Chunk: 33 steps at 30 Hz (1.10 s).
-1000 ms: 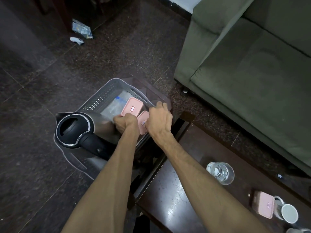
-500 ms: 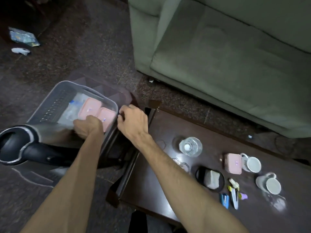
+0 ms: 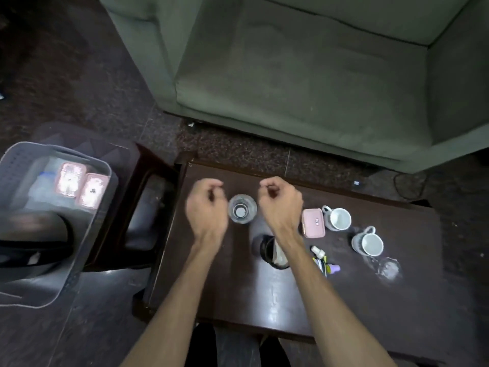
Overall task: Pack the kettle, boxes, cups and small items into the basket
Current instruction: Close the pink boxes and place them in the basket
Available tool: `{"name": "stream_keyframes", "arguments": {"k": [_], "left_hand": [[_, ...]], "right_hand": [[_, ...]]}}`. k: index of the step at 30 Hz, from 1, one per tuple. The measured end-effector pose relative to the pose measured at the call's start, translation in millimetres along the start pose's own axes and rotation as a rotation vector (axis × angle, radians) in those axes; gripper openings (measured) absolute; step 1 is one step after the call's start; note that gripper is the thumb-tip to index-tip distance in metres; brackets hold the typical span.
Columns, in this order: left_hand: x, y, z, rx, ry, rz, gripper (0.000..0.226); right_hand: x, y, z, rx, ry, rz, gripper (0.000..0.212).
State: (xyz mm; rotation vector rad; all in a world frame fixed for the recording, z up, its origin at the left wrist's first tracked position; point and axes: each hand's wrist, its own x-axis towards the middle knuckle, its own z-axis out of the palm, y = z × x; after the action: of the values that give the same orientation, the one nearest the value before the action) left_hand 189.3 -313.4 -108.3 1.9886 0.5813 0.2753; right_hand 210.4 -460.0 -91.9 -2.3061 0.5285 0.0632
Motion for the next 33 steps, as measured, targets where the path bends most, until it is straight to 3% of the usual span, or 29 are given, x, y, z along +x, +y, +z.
{"name": "stream_keyframes", "arguments": {"k": [3, 6, 12, 22, 27, 33], "left_hand": [[-35.6, 29.9, 58.5, 0.116, -0.256, 0.082, 0.015], [-63.2, 47.8, 108.7, 0.271, -0.464, 0.074, 0.012], [-94.3, 43.9, 167.9, 0.477, -0.701, -0.020, 0.024], [-101.7, 21.1, 210.4, 0.588, -0.862, -0.150, 0.064], [-113.3, 14.9, 219.5, 0.514, -0.867, -0.189, 0.059], [-107.8, 19.6, 195.3, 0.393, -0.683, -0.126, 0.041]], "right_hand": [[16.8, 50.1, -43.6, -0.096, 0.014, 0.093, 0.019], [30.0, 96.0, -71.2, -0.314, -0.137, 0.118, 0.033], [31.2, 149.7, -79.6, -0.630, -0.319, 0.057, 0.046], [18.1, 194.5, -61.0, -0.634, -0.305, 0.097, 0.059], [25.9, 203.7, -47.8, -0.617, -0.284, 0.107, 0.052], [20.0, 190.5, -52.1, -0.430, -0.137, 0.014, 0.049]]}}
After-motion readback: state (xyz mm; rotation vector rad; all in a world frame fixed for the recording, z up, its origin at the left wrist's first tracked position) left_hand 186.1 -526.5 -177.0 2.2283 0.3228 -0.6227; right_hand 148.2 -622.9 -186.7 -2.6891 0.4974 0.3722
